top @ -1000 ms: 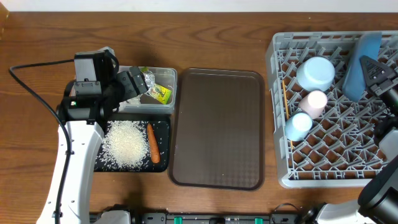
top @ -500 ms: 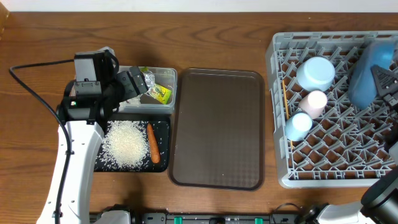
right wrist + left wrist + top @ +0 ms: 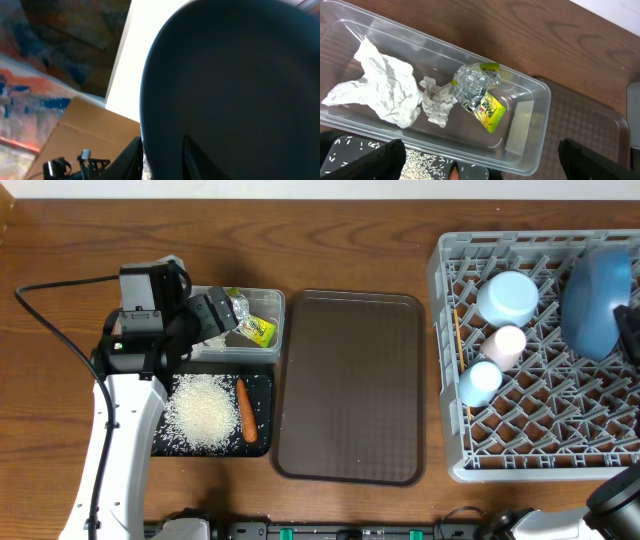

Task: Sort waste into correct bins and load items into the dishwasher rack
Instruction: 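Lower the blue plate on edge into the rack's back right slots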

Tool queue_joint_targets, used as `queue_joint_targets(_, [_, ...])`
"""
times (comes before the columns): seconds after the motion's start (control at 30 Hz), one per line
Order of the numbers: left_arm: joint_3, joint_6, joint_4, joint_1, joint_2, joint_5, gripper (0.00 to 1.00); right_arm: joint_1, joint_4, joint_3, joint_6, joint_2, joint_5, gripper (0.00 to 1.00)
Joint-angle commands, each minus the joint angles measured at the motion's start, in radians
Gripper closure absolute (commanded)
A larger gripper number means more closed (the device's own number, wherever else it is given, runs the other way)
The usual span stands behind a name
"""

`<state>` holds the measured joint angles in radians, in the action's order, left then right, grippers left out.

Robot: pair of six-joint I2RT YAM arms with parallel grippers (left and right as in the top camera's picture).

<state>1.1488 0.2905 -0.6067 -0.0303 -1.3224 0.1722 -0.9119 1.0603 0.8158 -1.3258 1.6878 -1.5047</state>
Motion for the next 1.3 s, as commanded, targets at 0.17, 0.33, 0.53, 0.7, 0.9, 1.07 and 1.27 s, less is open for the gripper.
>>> queue_joint_targets(0.17, [-0.001,-0.006,-0.003,-0.004,-0.004,-0.016,0.0,-0.105,0.003,-0.008,-0.145,0.0,-0.053,0.74])
queue_joint_targets(0.33, [-0.001,-0.006,-0.005,-0.004,-0.004,-0.016,0.0,-0.148,0.003,-0.008,-0.156,0.0,-0.053,0.75])
queue_joint_targets(0.53, [-0.001,-0.006,-0.007,-0.004,-0.004,-0.016,0.0,-0.122,0.222,-0.007,-0.248,-0.001,-0.053,0.75])
queue_joint_targets(0.7, [-0.001,-0.006,-0.007,-0.004,-0.004,-0.016,0.0,-0.045,0.516,0.055,-0.439,-0.022,-0.053,0.75])
queue_joint_targets(0.9, [-0.001,-0.006,-0.007,-0.004,-0.004,-0.016,0.0,0.076,0.494,0.188,-0.443,-0.037,-0.053,0.73])
queue_joint_targets(1.07, [-0.001,-0.006,-0.007,-0.004,-0.004,-0.016,0.0,0.178,0.462,0.278,-0.48,-0.037,-0.051,0.74])
queue_joint_targets(1.27, [-0.001,-0.006,-0.007,-0.004,-0.004,-0.016,0.0,0.296,0.467,0.368,-0.602,-0.048,-0.038,0.76])
